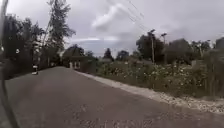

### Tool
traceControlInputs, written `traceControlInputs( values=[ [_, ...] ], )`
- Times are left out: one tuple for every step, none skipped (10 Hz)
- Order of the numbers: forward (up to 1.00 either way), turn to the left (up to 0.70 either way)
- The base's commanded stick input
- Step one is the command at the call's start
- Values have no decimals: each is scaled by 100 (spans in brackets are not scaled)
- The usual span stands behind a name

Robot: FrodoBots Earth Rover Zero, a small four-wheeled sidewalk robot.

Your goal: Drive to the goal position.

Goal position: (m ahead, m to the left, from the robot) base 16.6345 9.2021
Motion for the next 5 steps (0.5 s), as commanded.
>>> traceControlInputs(
  values=[
    [70,35],
    [70,35],
    [70,35],
    [70,35],
    [70,28]
  ],
)
